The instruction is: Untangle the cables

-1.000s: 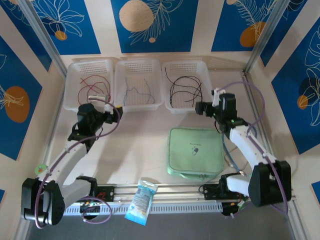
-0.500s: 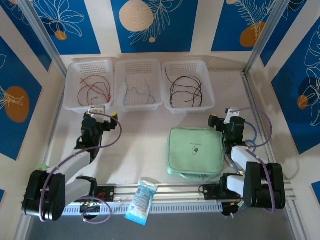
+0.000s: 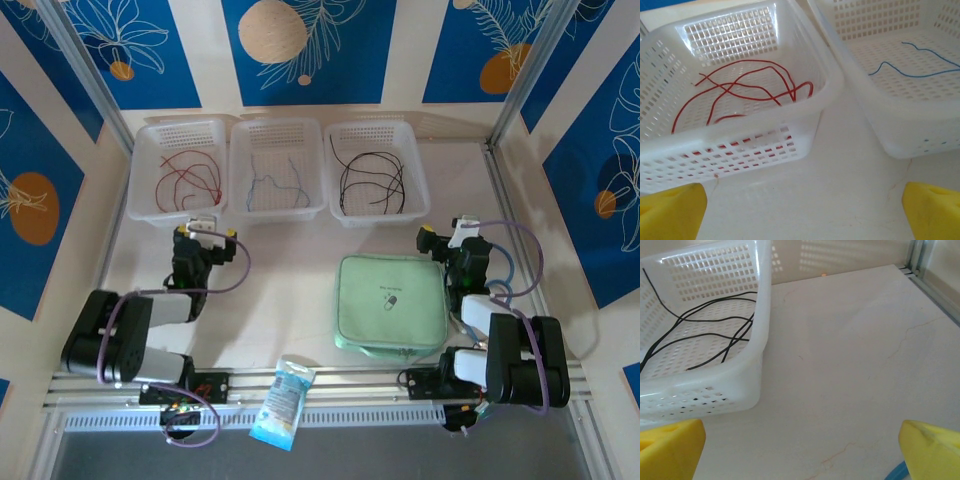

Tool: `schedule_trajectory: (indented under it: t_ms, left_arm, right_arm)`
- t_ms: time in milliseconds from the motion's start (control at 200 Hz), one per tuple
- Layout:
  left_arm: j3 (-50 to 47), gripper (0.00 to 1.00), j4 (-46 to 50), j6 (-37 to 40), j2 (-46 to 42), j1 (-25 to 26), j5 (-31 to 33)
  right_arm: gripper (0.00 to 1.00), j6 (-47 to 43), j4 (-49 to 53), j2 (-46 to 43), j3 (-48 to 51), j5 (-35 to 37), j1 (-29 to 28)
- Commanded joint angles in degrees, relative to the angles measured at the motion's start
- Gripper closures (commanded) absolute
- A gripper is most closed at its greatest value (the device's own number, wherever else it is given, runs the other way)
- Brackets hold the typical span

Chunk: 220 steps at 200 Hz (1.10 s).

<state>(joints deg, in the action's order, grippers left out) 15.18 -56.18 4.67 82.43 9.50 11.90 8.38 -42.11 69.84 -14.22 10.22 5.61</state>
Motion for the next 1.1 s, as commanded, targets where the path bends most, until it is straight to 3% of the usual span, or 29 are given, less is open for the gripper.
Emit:
schedule_trajectory:
  t_ms: [0, 50, 200, 345, 615, 780, 835, 1096]
  left_arm:
    - [-3.53, 0.01, -18.11, 0.58, 7.58, -0.75, 0.02]
    - [-4.66, 0.01, -24.47, 1.51, 11.27, -0.69, -0.73]
    - [-2.50, 0.01, -16.68, 2.67, 8.83, -0.71, -4.17]
    - [-0.62, 0.01, -12.51, 1.08, 8.06, -0.71, 0.37]
    - [2.70, 0.01, -6.01, -0.18, 7.80, -0.71, 3.87]
    - [4.02, 0.01, -3.63, -0.97, 7.87, -0.79, 5.66]
    - [4.24, 0.01, -3.19, -1.32, 7.92, -0.88, 6.31]
    - [4.24, 0.01, -3.17, -1.33, 7.85, -0.89, 6.27]
  right_arm:
    - [0.01, -1.51, -2.61, -0.59, -0.19, -3.16, -0.60]
    - [0.01, -1.53, -2.71, -0.68, -0.06, -3.06, -0.68]
    - [0.01, -1.61, -3.12, -0.72, 0.18, -2.92, -0.83]
    - [0.01, 0.51, -2.02, -0.89, -1.75, -3.87, -2.92]
    - [0.01, -2.38, -20.24, 17.26, -1.49, -2.03, -6.25]
    - [0.01, -3.27, -4.56, 17.37, -9.54, -2.42, -6.72]
    - [0.01, -2.08, -4.74, 17.19, -9.44, -7.05, -4.59]
    - [0.01, -2.78, -4.15, 17.26, -9.69, -4.94, -5.69]
